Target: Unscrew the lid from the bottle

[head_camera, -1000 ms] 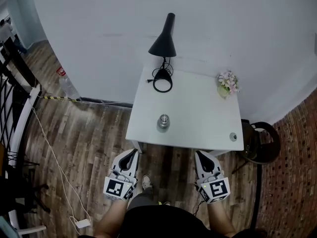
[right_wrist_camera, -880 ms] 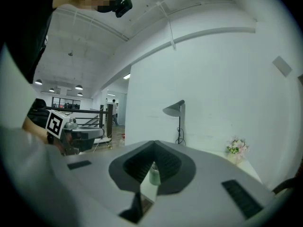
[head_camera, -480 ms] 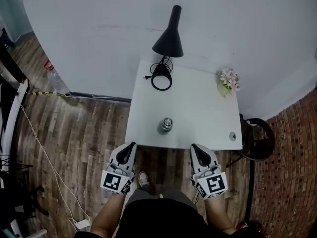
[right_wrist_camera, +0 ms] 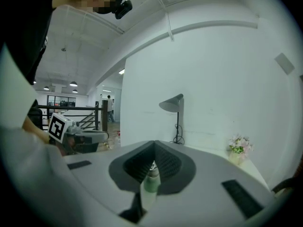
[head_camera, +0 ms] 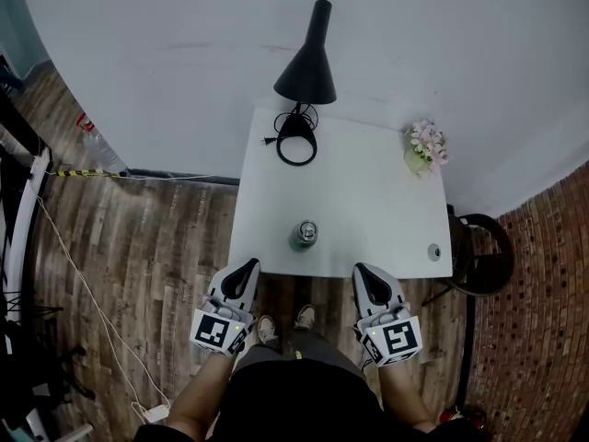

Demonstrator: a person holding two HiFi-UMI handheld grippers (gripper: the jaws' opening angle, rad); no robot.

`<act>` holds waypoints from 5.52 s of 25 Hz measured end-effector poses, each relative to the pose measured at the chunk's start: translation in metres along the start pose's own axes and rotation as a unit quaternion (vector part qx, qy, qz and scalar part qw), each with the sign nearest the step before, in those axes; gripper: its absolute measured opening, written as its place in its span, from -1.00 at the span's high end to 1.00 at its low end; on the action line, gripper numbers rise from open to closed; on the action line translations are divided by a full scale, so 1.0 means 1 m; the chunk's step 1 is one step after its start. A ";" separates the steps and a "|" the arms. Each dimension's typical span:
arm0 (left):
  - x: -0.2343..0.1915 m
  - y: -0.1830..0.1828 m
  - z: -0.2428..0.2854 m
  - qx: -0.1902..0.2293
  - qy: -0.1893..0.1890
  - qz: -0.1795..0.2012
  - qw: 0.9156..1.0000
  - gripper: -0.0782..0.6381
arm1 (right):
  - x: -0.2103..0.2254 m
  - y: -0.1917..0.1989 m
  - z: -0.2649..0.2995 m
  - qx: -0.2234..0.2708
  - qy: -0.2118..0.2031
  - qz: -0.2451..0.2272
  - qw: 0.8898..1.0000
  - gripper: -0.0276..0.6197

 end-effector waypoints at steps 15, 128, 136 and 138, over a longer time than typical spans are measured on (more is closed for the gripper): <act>0.007 0.034 0.047 -0.049 0.011 0.004 0.999 0.72 | 0.036 0.008 0.035 -0.008 -0.010 0.000 1.000 0.87; 0.005 0.167 0.181 -0.176 0.158 0.040 0.971 -0.29 | -0.004 0.118 0.188 -0.071 -0.070 0.016 0.995 -0.01; 0.005 0.168 0.180 -0.174 0.158 0.037 0.971 -0.29 | 0.000 0.118 0.191 -0.075 -0.113 -0.007 0.991 0.09; 0.005 0.168 0.179 -0.173 0.158 0.036 0.972 -0.29 | 0.002 0.120 0.192 -0.074 -0.143 -0.006 0.987 0.09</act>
Point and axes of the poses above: the fingertips, and each gripper's own axes: z forward along the fingers, x to its right, y out of its underside, the point moved 10 cm from there along -z, backward along the fingers, and after that the axes turned 2 degrees about -x, right-handed, at the moved point
